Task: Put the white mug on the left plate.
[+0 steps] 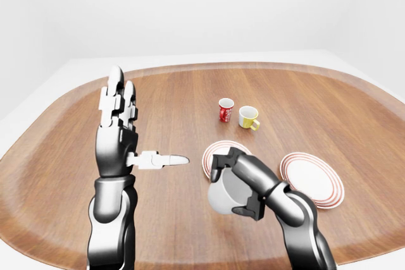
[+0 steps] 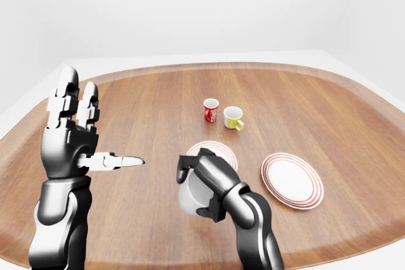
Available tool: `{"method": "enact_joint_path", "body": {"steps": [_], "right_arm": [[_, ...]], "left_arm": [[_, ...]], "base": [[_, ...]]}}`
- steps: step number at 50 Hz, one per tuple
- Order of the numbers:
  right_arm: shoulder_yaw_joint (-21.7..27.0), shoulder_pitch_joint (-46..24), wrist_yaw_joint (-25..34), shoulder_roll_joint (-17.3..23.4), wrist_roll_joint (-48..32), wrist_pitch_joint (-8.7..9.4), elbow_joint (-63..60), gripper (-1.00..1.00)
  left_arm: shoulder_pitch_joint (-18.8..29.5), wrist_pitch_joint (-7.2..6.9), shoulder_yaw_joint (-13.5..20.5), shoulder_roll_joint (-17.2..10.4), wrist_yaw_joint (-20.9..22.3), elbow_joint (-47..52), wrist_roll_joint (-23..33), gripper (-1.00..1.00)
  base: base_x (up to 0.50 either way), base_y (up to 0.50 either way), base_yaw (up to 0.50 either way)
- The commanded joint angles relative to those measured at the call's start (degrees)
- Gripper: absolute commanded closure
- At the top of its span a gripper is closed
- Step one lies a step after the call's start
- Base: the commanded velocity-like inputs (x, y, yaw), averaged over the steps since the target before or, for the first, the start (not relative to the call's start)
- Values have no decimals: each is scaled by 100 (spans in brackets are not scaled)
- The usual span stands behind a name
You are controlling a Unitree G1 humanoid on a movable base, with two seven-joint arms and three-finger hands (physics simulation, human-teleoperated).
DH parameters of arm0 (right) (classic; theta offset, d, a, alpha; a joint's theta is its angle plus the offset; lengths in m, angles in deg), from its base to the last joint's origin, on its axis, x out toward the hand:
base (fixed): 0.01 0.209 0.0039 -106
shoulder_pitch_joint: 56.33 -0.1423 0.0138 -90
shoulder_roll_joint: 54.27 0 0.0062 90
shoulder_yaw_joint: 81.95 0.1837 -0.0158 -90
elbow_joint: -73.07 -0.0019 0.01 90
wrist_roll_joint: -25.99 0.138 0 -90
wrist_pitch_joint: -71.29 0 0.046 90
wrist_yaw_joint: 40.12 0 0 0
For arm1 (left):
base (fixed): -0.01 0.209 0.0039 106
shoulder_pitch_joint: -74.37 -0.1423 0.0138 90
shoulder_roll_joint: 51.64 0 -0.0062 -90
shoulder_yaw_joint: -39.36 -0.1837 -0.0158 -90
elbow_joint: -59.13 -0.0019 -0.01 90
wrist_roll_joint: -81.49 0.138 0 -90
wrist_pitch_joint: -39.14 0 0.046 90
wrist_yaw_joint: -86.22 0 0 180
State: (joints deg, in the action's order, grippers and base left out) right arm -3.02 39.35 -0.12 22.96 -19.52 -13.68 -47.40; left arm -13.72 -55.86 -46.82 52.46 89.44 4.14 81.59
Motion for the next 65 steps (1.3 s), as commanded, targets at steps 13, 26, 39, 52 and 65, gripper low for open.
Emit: {"method": "enact_joint_path", "body": {"steps": [13, 26, 39, 52, 65], "right_arm": [[795, -1981, 0, 94, -456, -3, 775, 100], [1248, -4158, -147, 729, 107, -3, 3464, 100], [1198, -4901, -1288, 871, 241, -3, 5543, 100], [1061, -5591, -2730, 915, 175, -652, 8139, 100], [840, -5862, -3360, 603, -56, -1003, 9180, 100]], "left_arm": [[-17, 0, -29, 9, 2, 22, 20, -100], [0, 0, -35, 9, -4, 52, 21, -100], [39, 0, -6, -4, -1, 49, 15, -100], [42, 0, 14, -10, 7, 48, 3, -100], [29, 0, 10, -10, 5, 29, 6, -100]], "base": [[0, 0, 0], [0, 0, 0], [0, 0, 0], [0, 0, 0], [0, 0, 0]]}}
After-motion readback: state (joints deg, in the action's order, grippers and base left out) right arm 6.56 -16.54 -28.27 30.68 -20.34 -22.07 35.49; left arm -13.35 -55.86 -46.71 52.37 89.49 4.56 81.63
